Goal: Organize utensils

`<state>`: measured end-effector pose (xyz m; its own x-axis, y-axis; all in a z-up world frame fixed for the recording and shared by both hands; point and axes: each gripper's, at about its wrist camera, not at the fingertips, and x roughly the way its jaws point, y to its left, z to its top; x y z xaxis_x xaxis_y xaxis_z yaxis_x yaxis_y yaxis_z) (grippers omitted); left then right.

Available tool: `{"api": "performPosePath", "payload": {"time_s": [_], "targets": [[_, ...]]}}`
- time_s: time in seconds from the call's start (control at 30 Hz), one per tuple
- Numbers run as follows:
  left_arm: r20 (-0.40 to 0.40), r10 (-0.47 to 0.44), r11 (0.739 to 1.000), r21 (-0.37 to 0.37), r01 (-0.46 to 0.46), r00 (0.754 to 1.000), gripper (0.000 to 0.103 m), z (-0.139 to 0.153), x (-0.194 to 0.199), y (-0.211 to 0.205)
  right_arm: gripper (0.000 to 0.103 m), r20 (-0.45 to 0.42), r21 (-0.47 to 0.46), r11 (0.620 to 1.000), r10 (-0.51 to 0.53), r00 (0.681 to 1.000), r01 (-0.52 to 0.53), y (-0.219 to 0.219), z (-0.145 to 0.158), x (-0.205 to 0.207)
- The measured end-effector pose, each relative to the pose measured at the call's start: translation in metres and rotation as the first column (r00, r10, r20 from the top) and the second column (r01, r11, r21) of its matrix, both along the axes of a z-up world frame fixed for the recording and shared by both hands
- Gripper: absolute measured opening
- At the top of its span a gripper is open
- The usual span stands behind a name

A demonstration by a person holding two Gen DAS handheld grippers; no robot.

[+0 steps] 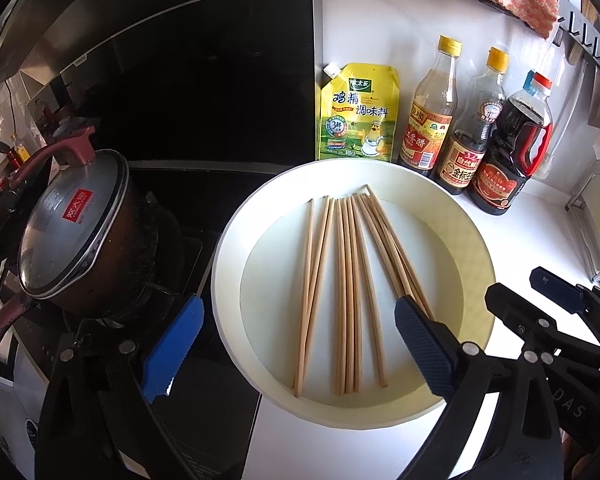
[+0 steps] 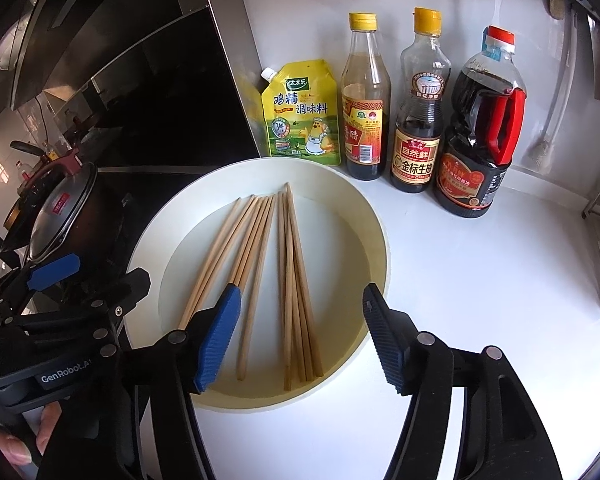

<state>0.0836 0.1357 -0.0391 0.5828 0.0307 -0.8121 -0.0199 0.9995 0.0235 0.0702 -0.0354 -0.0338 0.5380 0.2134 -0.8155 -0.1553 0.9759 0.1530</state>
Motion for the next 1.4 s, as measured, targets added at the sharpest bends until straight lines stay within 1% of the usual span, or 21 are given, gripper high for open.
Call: {"api": "performPosePath", "payload": {"time_s": [0.17,0.4,0.67,0.87,1.4], "targets": [[0.000,0.008,1.000,0.001,-0.008,1.000,0.096,0.0003,-0.0006,0.0015,0.066,-0.003,0.008,1.000,-0.016,1.000,0.016,-0.0036,0.0001,0.0001],[-0.006,0.021,1.000,0.005,-0.021,1.000,0.096,-0.0007,0.0003,0.0033,0.070,0.000,0.003,1.000,-0.017,1.000,0.017,-0.0027,0.0013,-0.0005],[-0.001,0.022,0.999,0.033,-0.022,1.000,0.097,-0.0001,0.0010,0.0007,0.071,0.001,0.002,1.000,-0.018,1.000,0.018,-0.0018,0.0010,-0.0007],[0.012,0.033,0.999,0.035,-0.033,0.999,0.097,0.0014,-0.0008,0.0018,0.071,0.002,0.001,1.000,-0.017,1.000,0.017,-0.0019,0.0009,-0.0008],[0.006,0.015,1.000,0.001,-0.015,1.000,0.097,0.0020,0.0004,0.0022,0.071,-0.002,0.003,1.000,-0.015,1.000,0.015,-0.0013,0.0002,-0.0006]]}}
